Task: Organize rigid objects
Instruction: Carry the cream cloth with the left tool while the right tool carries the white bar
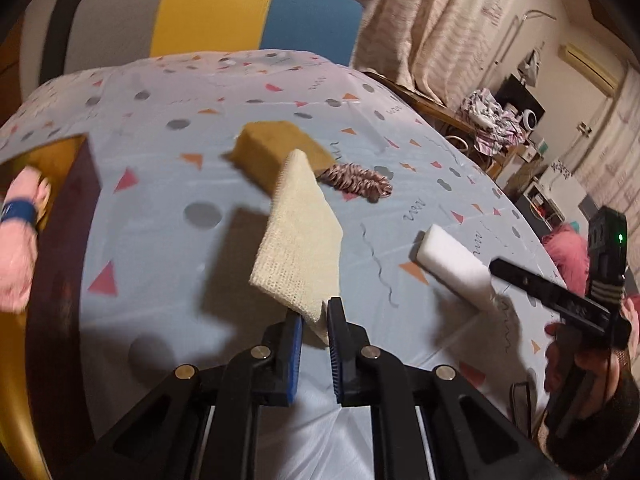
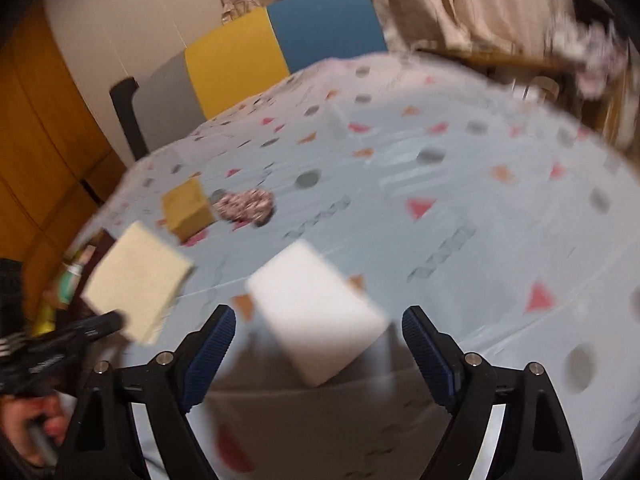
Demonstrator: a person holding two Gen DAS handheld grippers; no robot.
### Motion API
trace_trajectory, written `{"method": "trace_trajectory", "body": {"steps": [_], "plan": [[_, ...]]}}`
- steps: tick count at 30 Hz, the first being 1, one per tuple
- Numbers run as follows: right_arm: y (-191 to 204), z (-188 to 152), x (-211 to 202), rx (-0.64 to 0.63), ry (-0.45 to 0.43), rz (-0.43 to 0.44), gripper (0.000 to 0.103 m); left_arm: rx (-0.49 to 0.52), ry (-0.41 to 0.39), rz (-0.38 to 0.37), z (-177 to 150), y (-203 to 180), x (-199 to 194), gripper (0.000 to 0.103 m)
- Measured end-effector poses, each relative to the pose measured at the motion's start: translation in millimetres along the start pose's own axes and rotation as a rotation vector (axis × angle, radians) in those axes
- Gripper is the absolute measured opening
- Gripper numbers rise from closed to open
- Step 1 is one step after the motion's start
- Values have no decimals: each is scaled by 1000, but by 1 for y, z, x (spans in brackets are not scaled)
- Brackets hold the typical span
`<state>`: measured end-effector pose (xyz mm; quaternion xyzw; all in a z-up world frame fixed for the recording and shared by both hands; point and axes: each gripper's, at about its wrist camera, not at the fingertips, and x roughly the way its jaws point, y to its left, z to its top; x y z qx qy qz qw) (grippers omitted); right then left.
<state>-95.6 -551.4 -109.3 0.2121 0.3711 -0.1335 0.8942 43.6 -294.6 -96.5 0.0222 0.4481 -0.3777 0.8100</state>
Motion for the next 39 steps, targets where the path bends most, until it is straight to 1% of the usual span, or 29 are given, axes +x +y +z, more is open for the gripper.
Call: {"method": "trace_trajectory", "body": {"steps": [1, 3, 4, 6, 7, 8, 9, 10, 11, 12, 13, 15, 17, 19, 20, 21, 23, 25, 26, 28, 29, 33, 39], "plan": [[2, 4, 1, -26, -2, -14, 91, -3, 0, 2, -3, 2, -2, 11], [6, 13, 12, -78, 33, -16, 97, -14, 4, 3, -7, 5, -3, 11], [11, 16, 23, -113, 72, -25, 98, -27, 8, 4, -8, 7, -3, 11], [15, 18, 38, -148, 115, -64, 98, -51, 18, 2, -8, 11, -1, 13], [15, 17, 43, -156, 131, -77, 98, -58, 19, 6, -8, 12, -1, 17], [17, 16, 48, -157, 144, -70, 98, -61, 20, 18, -7, 13, 0, 25], [18, 15, 49, -152, 147, -54, 97, -62, 25, 32, -6, 15, 0, 31], [19, 14, 51, -146, 149, -41, 91, -62, 33, 48, -5, 16, 2, 41], [21, 12, 51, -143, 151, -33, 85, -64, 41, 60, -4, 17, 4, 46], [23, 11, 52, -150, 152, -37, 77, -69, 46, 61, -3, 18, 5, 46], [27, 8, 50, -179, 141, -70, 74, -74, 54, 58, -1, 19, 7, 46], [36, 4, 50, -186, 142, -88, 71, -90, 64, 59, 3, 21, 12, 47], [36, 1, 44, -148, 148, -65, 70, -105, 70, 59, 6, 23, 17, 47], [41, -3, 38, -114, 148, -43, 69, -122, 65, 42, 10, 25, 20, 47], [44, -6, 37, -101, 145, -32, 69, -135, 61, 5, 11, 26, 21, 46], [46, -9, 34, -89, 141, -24, 69, -146, 61, -16, 11, 27, 22, 46], [50, -16, 25, -63, 131, 3, 69, -165, 79, -27, 12, 28, 24, 28], [56, -23, 19, -41, 121, 18, 69, -161, 88, -25, 11, 28, 25, 25], [58, -26, 15, -22, 117, 27, 69, -158, 84, -26, 10, 27, 24, 20], [61, -33, 8, 18, 108, 51, 69, -156, 66, -42, 9, 26, 16, 16], [62, -35, 4, 33, 102, 61, 69, -152, 56, -44, 8, 25, 12, 13], [68, -43, -9, 81, 81, 90, 69, -135, 8, -69, 4, 23, -10, 11], [76, -51, -14, 137, 80, 126, 69, -134, -19, -101, -6, 26, -42, 11]]}}
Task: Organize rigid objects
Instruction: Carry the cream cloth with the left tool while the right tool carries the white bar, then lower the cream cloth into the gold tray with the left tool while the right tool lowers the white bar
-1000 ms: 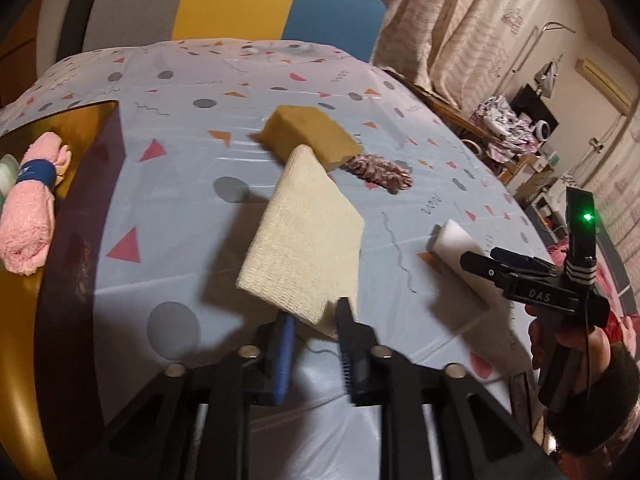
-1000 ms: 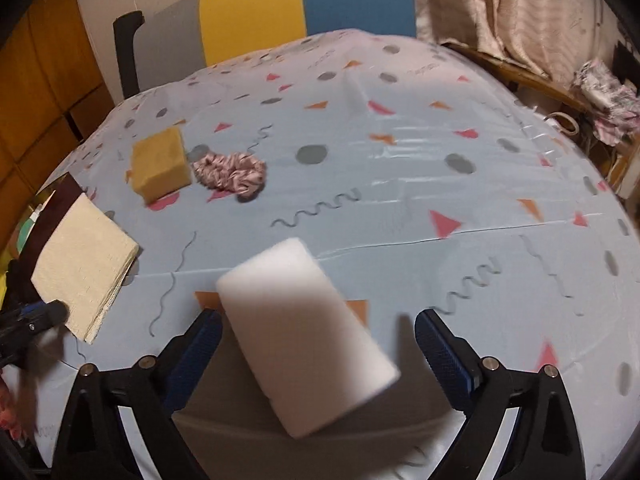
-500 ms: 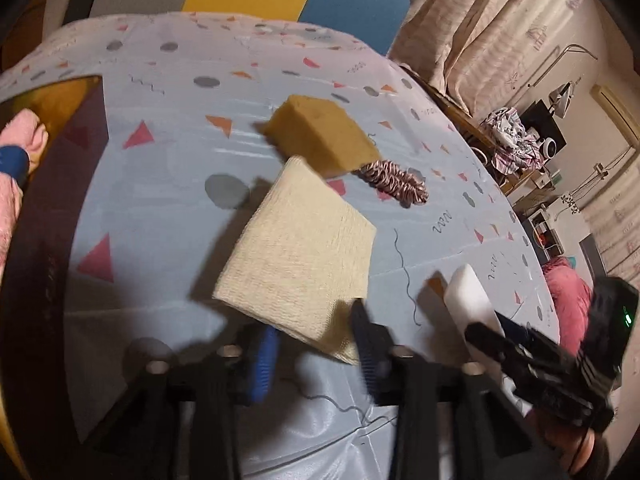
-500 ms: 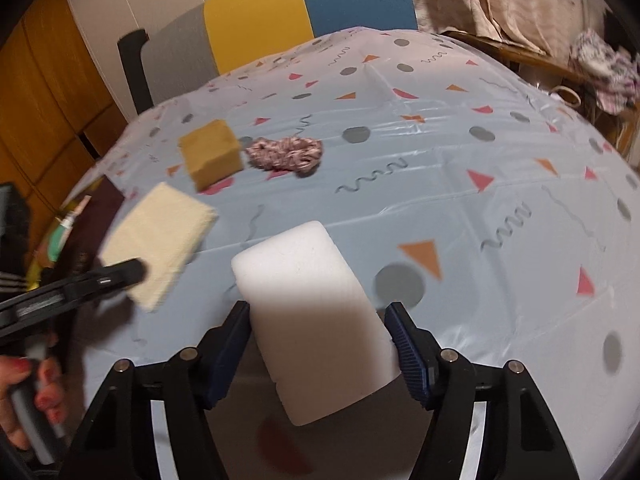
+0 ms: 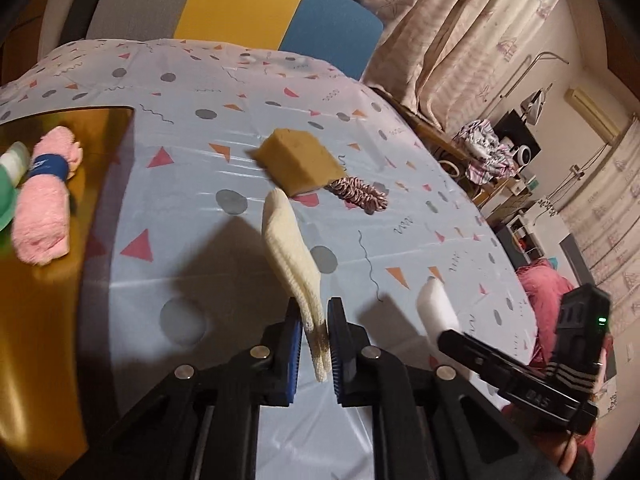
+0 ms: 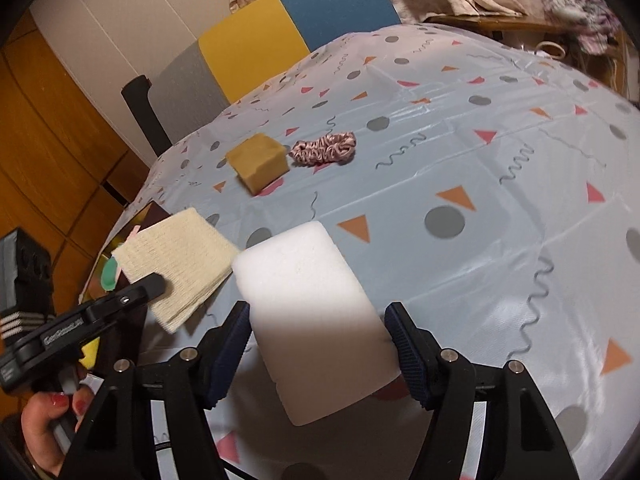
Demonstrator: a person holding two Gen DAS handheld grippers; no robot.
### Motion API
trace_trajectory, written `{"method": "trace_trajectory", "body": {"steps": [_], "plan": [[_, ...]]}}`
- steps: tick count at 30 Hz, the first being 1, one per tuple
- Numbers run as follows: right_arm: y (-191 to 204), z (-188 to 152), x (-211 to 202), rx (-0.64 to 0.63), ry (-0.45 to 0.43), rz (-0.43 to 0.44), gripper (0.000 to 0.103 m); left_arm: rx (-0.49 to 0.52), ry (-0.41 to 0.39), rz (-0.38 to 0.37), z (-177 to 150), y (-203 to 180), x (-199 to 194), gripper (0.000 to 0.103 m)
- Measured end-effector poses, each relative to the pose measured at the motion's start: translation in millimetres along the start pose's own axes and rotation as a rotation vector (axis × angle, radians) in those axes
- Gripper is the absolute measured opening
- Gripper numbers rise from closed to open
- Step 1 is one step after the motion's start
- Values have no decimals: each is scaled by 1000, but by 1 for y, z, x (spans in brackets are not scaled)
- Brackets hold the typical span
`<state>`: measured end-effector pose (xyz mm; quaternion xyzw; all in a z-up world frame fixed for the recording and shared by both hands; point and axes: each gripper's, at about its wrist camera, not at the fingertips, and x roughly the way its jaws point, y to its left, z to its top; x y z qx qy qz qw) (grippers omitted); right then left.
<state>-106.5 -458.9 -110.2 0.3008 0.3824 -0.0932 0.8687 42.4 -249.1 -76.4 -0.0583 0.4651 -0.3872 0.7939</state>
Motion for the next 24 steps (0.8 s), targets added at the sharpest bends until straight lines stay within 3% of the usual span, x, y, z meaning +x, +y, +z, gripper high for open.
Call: {"method": "trace_trajectory", "body": {"steps": [9, 15, 24], "plan": [[17, -12, -2, 29, 1, 26, 69, 12, -58, -8, -11, 14, -46, 10], [34, -15, -5, 11, -4, 40, 69, -43, -87, -54, -15, 33, -73, 8], [56, -19, -2, -9, 4, 54, 69, -153, -206, -79, -12, 72, -129, 8]]}}
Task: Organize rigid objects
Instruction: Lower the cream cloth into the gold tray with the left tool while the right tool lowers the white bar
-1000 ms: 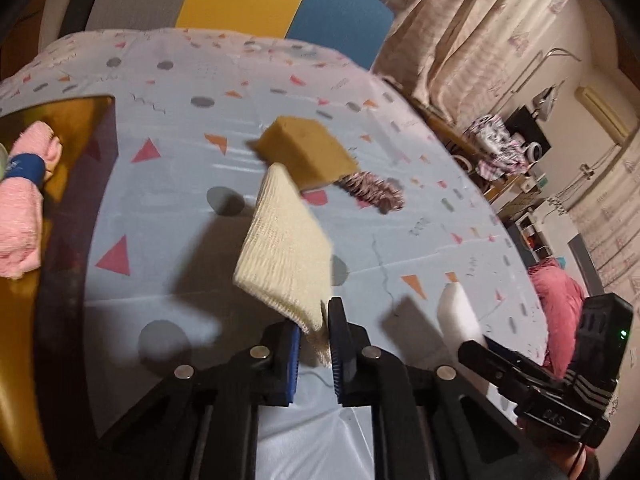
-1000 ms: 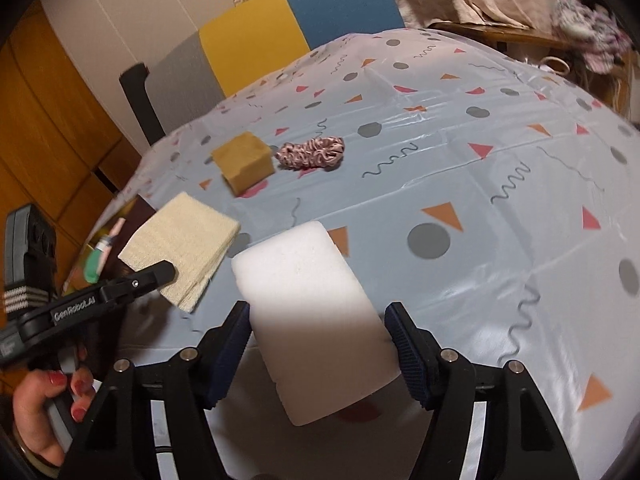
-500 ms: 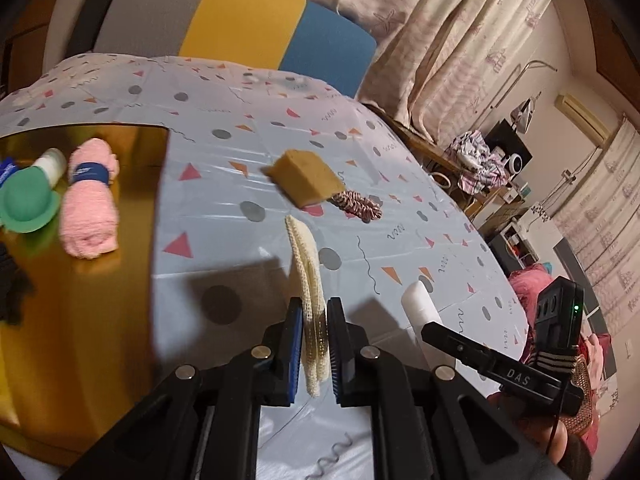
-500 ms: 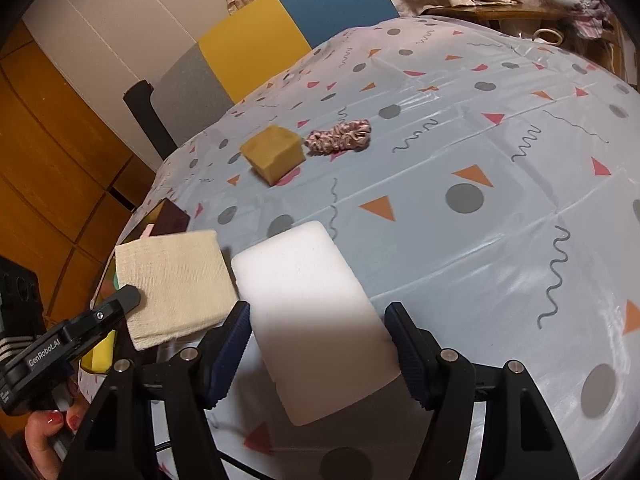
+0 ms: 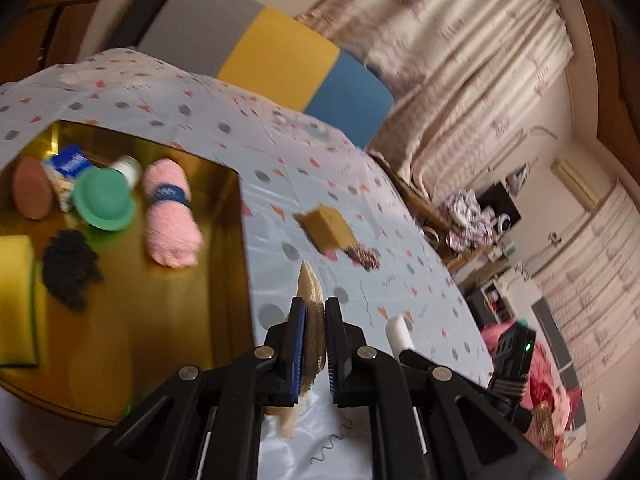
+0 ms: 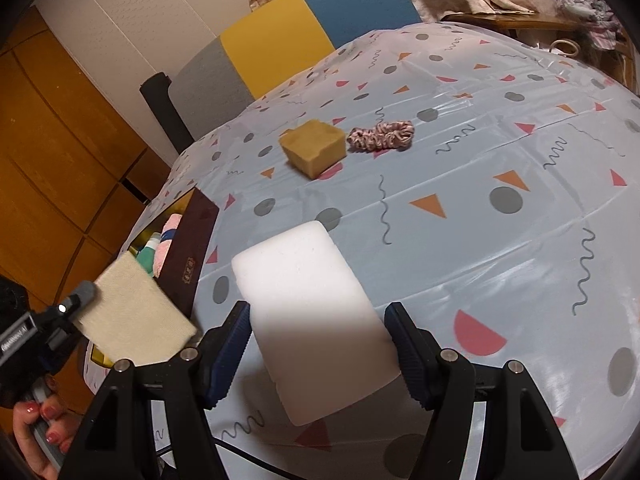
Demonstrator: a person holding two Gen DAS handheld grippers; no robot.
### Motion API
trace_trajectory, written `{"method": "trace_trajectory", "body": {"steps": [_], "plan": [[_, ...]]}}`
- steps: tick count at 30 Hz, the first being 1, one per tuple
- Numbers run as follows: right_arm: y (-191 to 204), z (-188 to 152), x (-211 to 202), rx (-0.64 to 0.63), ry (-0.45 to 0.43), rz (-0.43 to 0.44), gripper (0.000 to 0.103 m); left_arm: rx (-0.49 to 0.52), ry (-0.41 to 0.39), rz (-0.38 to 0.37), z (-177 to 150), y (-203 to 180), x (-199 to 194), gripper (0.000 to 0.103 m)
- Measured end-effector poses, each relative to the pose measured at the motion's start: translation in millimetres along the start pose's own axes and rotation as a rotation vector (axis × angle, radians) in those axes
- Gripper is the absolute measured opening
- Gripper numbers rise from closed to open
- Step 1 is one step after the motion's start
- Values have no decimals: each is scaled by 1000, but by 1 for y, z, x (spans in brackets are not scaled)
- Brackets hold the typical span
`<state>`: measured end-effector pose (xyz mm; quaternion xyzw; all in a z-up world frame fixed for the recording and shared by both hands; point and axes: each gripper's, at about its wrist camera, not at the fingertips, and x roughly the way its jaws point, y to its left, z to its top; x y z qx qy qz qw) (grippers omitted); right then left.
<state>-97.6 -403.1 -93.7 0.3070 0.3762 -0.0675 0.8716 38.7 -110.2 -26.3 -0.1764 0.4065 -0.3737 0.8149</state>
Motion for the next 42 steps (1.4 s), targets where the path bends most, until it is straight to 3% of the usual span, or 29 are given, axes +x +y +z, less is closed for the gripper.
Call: {"method": "trace_trajectory", "body": {"steps": [6, 8, 14, 15, 18, 29, 35, 38, 40, 42], "plan": [[12, -3, 4, -21, 9, 8, 69, -30, -80, 39, 13, 28, -29, 8], [17, -3, 4, -26, 9, 13, 69, -43, -93, 84, 16, 41, -33, 8], [32, -2, 2, -48, 9, 36, 69, -83, -71, 177, 11, 75, -32, 9], [35, -2, 2, -51, 10, 39, 69, -83, -68, 190, 10, 77, -33, 13], [44, -2, 2, -64, 13, 56, 69, -35, -50, 289, 4, 77, -35, 41], [92, -1, 5, -140, 27, 137, 69, 123, 10, 469, -19, 79, -52, 42], [130, -3, 14, -203, 47, 188, 69, 146, 99, 464, -20, 88, -49, 42], [151, -6, 23, -231, 64, 210, 69, 134, 165, 390, -17, 88, -32, 52], [165, -8, 28, -248, 72, 224, 69, 114, 206, 342, -17, 87, -22, 52], [176, -10, 30, -267, 75, 239, 69, 109, 189, 370, -15, 85, -23, 52]]}}
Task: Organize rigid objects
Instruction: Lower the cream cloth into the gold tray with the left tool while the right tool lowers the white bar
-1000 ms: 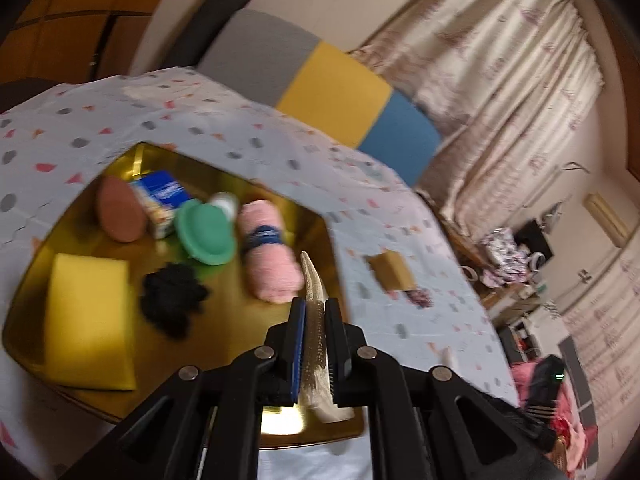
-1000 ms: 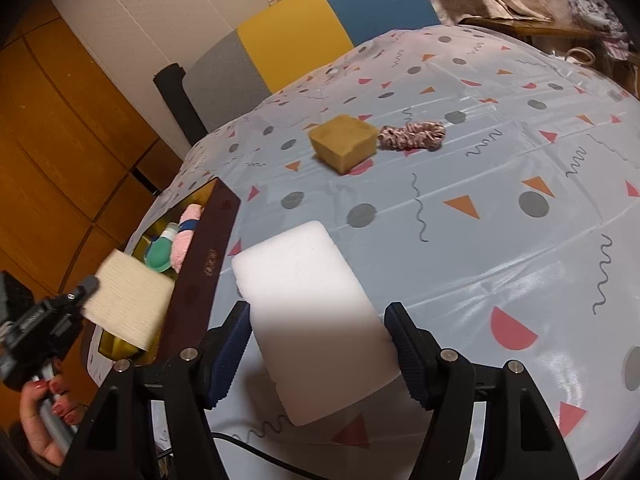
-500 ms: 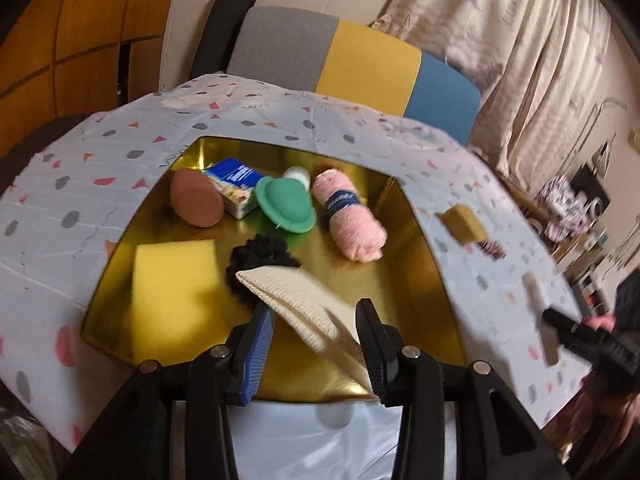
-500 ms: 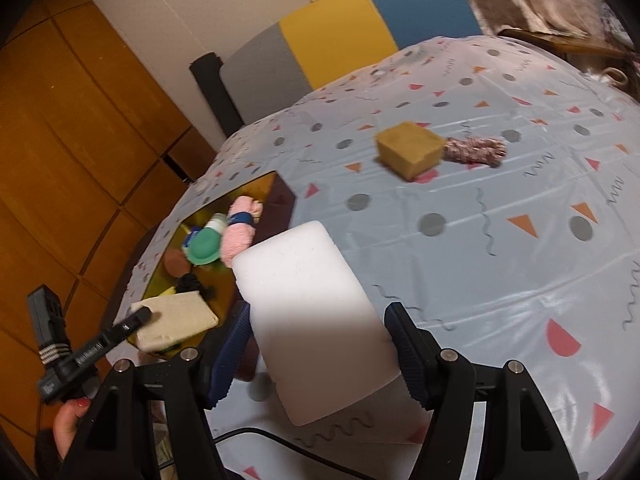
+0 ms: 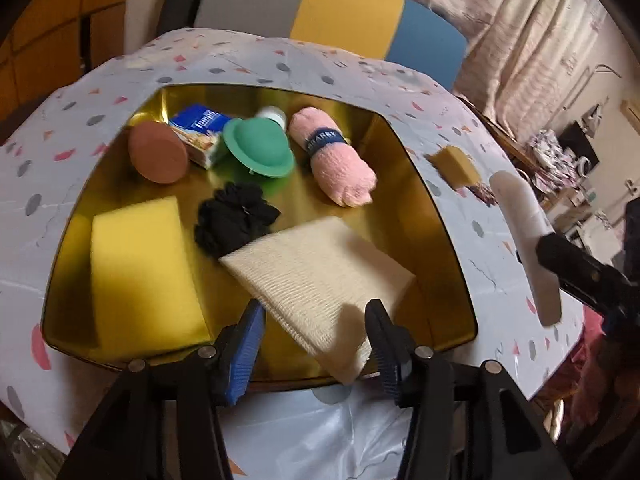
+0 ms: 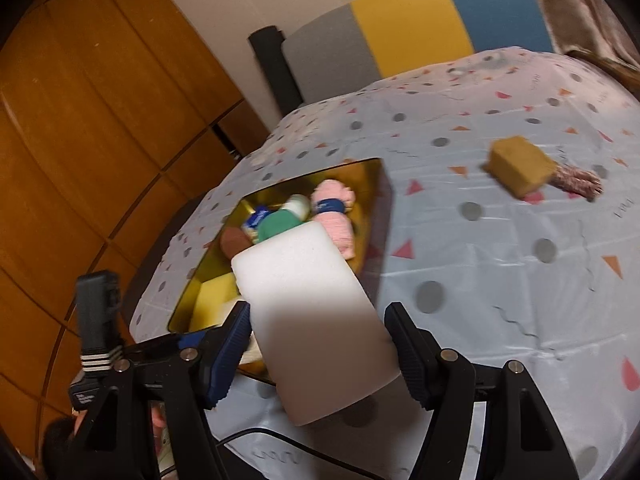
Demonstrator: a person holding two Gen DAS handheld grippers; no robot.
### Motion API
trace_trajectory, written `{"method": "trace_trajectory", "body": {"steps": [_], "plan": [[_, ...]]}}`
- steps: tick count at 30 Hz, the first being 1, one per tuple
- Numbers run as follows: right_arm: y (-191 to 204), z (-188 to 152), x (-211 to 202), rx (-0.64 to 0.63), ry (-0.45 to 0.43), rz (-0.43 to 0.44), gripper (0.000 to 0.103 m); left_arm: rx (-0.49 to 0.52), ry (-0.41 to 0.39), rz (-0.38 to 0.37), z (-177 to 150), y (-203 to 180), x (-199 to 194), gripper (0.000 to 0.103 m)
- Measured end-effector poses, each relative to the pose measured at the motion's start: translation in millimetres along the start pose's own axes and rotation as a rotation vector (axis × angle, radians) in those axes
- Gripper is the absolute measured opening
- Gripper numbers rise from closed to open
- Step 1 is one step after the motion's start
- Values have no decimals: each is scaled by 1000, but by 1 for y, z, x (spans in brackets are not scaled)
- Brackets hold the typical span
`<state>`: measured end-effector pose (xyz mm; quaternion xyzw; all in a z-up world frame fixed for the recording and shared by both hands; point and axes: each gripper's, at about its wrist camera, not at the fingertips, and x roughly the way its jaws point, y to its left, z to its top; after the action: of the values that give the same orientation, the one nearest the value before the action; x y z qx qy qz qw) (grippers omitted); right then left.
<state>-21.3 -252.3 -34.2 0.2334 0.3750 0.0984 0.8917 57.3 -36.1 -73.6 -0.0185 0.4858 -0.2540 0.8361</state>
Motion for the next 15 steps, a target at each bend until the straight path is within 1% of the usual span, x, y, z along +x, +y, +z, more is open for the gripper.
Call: {"method": "trace_trajectory", "body": {"steps": [2, 3, 4, 6, 9, 12, 15], "plan": [[9, 1, 1, -25, 1, 1, 69, 11, -47, 83, 1, 2, -10, 57], [12, 2, 2, -35, 2, 0, 69, 6, -63, 115, 1, 5, -14, 62], [14, 3, 3, -41, 3, 0, 69, -2, -78, 135, 2, 9, -19, 64], [17, 5, 6, -44, 10, 5, 69, -44, -118, 136, 2, 21, -31, 64], [20, 7, 16, -44, 36, 9, 69, -116, -182, 113, -1, 38, -49, 64], [27, 10, 30, -55, 62, 10, 69, -137, -216, 101, -4, 45, -60, 64], [36, 13, 45, -79, 83, -3, 69, -140, -235, 85, -9, 43, -66, 64]]}}
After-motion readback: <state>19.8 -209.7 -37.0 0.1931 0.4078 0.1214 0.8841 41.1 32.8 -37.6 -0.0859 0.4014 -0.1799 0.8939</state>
